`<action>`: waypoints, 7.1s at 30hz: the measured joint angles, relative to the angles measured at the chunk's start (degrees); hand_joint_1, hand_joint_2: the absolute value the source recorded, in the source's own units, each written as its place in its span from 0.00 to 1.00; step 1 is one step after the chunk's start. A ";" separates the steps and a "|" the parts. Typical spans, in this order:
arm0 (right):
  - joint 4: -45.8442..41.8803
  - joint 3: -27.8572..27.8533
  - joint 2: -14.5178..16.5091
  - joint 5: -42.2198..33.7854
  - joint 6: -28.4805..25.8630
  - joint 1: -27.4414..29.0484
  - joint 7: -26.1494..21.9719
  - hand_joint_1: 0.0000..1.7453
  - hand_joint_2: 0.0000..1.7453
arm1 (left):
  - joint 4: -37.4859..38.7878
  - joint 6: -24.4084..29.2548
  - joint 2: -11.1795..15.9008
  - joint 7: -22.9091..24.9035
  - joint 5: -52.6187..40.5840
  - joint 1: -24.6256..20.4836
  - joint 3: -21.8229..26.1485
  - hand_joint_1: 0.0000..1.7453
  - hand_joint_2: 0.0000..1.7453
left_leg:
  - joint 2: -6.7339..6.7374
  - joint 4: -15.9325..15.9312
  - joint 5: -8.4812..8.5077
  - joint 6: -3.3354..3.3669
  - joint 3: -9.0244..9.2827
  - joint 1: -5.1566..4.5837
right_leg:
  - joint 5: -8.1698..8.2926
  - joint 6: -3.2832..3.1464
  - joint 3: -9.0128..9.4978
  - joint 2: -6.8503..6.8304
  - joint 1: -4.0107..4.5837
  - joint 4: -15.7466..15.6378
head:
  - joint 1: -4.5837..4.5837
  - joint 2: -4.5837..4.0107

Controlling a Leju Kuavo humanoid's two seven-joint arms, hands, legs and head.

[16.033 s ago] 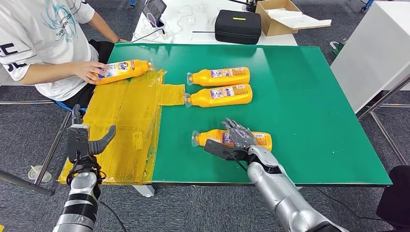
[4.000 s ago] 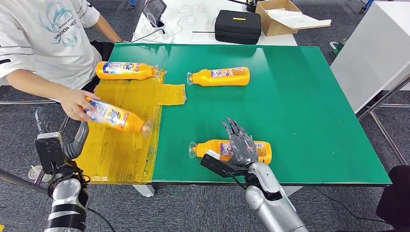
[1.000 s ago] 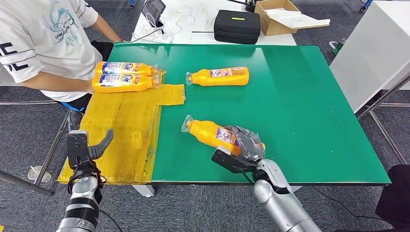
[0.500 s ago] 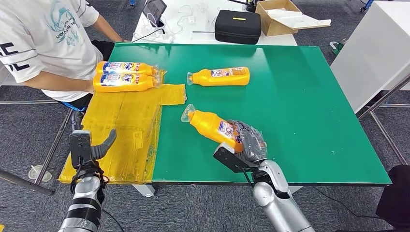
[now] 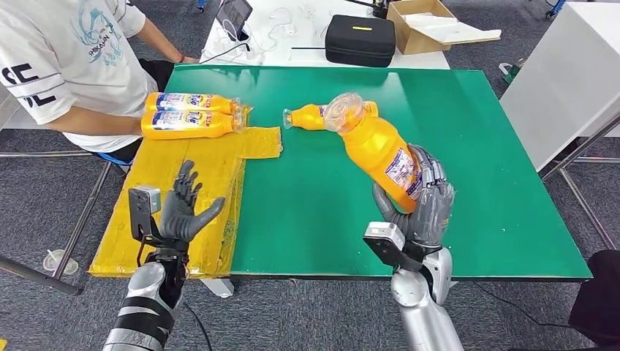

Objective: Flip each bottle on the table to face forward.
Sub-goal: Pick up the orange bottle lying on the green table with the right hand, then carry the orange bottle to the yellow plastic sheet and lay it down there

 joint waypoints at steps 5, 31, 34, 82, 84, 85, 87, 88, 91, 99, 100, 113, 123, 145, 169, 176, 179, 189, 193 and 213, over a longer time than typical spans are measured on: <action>4.17 -3.62 3.45 4.17 -0.03 -0.01 -6.50 1.00 1.00 | -1.86 -8.18 0.53 1.65 3.60 0.06 -4.78 0.00 1.00 | 0.02 0.00 0.01 -0.01 0.01 0.03 | 0.01 0.00 -0.01 0.00 0.03 0.00 | -0.02 0.00; 26.18 4.92 9.39 -3.86 -0.05 -4.96 -6.88 1.00 1.00 | -3.49 -15.91 3.20 1.55 11.51 -1.40 -18.44 0.00 1.00 | 0.01 -0.01 0.02 -0.02 -0.01 0.04 | 0.00 -0.01 -0.04 0.01 0.04 0.01 | -0.01 0.00; 27.00 5.60 9.68 -3.90 -0.05 -5.29 -6.89 1.00 1.00 | -3.49 -15.90 3.24 1.53 11.48 -1.49 -18.78 0.00 1.00 | 0.02 -0.01 0.01 -0.02 -0.01 0.04 | 0.00 -0.01 -0.04 0.01 0.03 0.01 | -0.01 0.01; 41.90 18.33 11.56 -10.02 -0.38 -11.63 -5.36 0.98 1.00 | 1.42 -6.44 2.54 -2.56 2.68 -4.17 -17.88 1.00 1.00 | 0.03 -0.01 0.03 -0.01 -0.02 0.04 | 0.00 -0.01 -0.06 0.01 0.03 0.02 | 0.01 0.00; 41.88 18.48 11.58 -10.15 -0.38 -11.72 -5.36 0.92 1.00 | 1.14 -6.21 2.54 -2.53 2.34 -4.23 -17.96 1.00 1.00 | 0.03 -0.01 0.03 -0.01 -0.02 0.04 | 0.00 -0.01 -0.06 0.01 0.03 0.02 | 0.01 0.00; 41.87 18.55 11.59 -10.16 -0.38 -11.76 -5.36 0.68 1.00 | 1.06 -6.25 2.54 -2.51 2.33 -4.24 -17.96 1.00 1.00 | 0.03 -0.01 0.03 -0.01 -0.02 0.04 | 0.00 -0.01 -0.06 0.01 0.03 0.02 | 0.01 0.01; 41.86 18.72 11.61 -9.85 -0.38 -11.86 -5.15 0.23 1.00 | 1.00 -6.54 2.55 -2.53 2.50 -4.27 -17.96 1.00 1.00 | 0.03 -0.01 0.03 -0.01 -0.02 0.04 | 0.00 -0.01 -0.06 0.01 0.03 0.02 | 0.01 0.01; 41.86 18.79 11.63 -9.42 -0.38 -11.90 -4.96 0.01 1.00 | 0.96 -6.71 2.55 -2.54 2.65 -4.30 -17.95 1.00 1.00 | 0.03 -0.01 0.03 -0.01 -0.02 0.04 | 0.00 -0.01 -0.06 0.01 0.03 0.02 | 0.00 0.01; 41.84 18.83 11.66 -7.41 -0.38 -11.95 -4.23 0.00 0.25 | 0.76 -6.88 2.55 -2.49 3.17 -4.46 -17.93 1.00 1.00 | 0.02 -0.01 0.03 -0.01 -0.02 0.04 | 0.00 -0.01 -0.06 0.01 0.03 0.02 | 0.02 0.00; 40.21 18.59 11.62 -5.09 -0.38 -11.80 -3.22 0.00 0.00 | -0.39 -4.69 2.52 -1.47 4.99 -4.55 -15.90 1.00 1.00 | 0.04 -0.01 0.03 -0.01 -0.02 0.04 | 0.00 -0.01 -0.07 0.01 0.04 0.02 | 0.01 0.00; 39.83 18.45 11.61 -4.97 -0.38 -11.73 -3.17 0.00 0.00 | -0.64 -3.97 2.52 -1.31 5.10 -4.56 -15.37 1.00 1.00 | 0.04 -0.01 0.03 -0.01 -0.02 0.04 | 0.00 -0.01 -0.07 0.01 0.04 0.02 | 0.02 0.00; 33.77 16.93 11.42 -4.47 -0.38 -10.71 -3.02 0.00 0.00 | -3.74 13.84 2.36 -1.29 -0.38 -6.28 -5.77 1.00 1.00 | 0.04 -0.01 0.05 -0.01 -0.02 0.04 | 0.00 -0.01 -0.07 0.01 0.04 0.02 | 0.02 0.00; 26.55 16.34 11.22 -6.66 -0.38 -9.72 -5.01 0.00 0.00 | -2.22 32.58 3.04 -4.40 -15.58 -9.81 -1.40 1.00 1.00 | 0.03 -0.01 0.05 -0.01 -0.02 0.04 | 0.00 -0.01 -0.08 0.01 0.04 0.02 | 0.02 0.01; 2.77 15.73 9.63 -18.21 -0.33 -4.00 -7.00 0.00 0.00 | 26.54 42.04 11.81 12.07 -66.36 -22.83 -11.18 1.00 1.00 | 0.09 0.00 0.07 -0.05 -0.03 0.04 | 0.01 -0.01 -0.13 0.10 0.03 0.04 | 0.01 0.00; 3.91 19.96 7.57 -21.35 0.19 -4.23 -7.00 0.00 0.00 | 34.52 25.26 14.74 7.40 -65.74 -25.99 -14.55 1.00 1.00 | 0.08 -0.01 0.08 -0.05 -0.05 0.05 | 0.01 -0.02 -0.14 0.10 0.04 0.05 | 0.01 0.01; 4.21 20.06 7.53 -21.35 0.19 -4.38 -7.00 0.00 0.00 | 34.89 25.26 14.84 7.39 -65.74 -26.24 -14.63 1.00 1.00 | 0.08 -0.01 0.08 -0.06 -0.05 0.05 | 0.01 -0.02 -0.14 0.10 0.04 0.05 | 0.02 0.00; 4.22 20.08 7.53 -21.35 0.19 -4.38 -7.00 0.00 0.00 | 34.89 25.25 14.85 7.39 -65.74 -26.25 -14.67 1.00 1.00 | 0.08 -0.01 0.08 -0.06 -0.05 0.05 | 0.01 -0.02 -0.14 0.10 0.04 0.05 | 0.01 0.00; 4.31 20.11 7.52 -21.35 0.19 -4.39 -7.00 0.00 0.00 | 34.91 25.26 14.87 7.39 -65.74 -26.26 -14.74 1.00 1.00 | 0.08 -0.01 0.08 -0.06 -0.05 0.05 | 0.01 -0.02 -0.14 0.10 0.04 0.05 | 0.01 0.00; 4.31 20.12 7.52 -21.35 0.19 -4.39 -7.00 0.00 0.00 | 34.91 25.25 14.87 7.39 -65.74 -26.26 -14.74 1.00 1.00 | 0.08 -0.01 0.08 -0.06 -0.05 0.05 | 0.01 -0.02 -0.14 0.10 0.04 0.05 | 0.02 0.00; 4.36 20.32 7.51 -21.35 0.24 -4.39 -6.98 0.00 0.75 | 34.92 25.13 14.87 7.37 -65.74 -26.29 -14.74 1.00 1.00 | 0.08 -0.01 0.08 -0.06 -0.06 0.05 | 0.01 -0.02 -0.14 0.09 0.04 0.05 | 0.01 0.00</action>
